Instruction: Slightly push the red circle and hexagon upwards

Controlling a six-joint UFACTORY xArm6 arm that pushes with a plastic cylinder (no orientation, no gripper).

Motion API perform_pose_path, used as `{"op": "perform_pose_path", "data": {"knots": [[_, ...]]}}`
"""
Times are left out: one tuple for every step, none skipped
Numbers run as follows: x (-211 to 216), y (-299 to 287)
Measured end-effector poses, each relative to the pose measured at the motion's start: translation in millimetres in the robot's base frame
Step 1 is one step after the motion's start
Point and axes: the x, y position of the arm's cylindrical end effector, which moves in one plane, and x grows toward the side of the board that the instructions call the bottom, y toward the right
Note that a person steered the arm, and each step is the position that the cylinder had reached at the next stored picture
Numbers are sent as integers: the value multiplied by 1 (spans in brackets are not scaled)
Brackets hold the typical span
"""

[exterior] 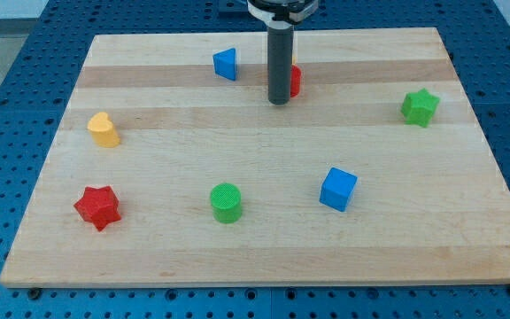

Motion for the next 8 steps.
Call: {"op": "perform_pose_path", "data": {"knots": [[0, -5], [54, 9], [61, 11], [61, 11], [61, 53], [61, 54], [25, 44], [25, 44]]}}
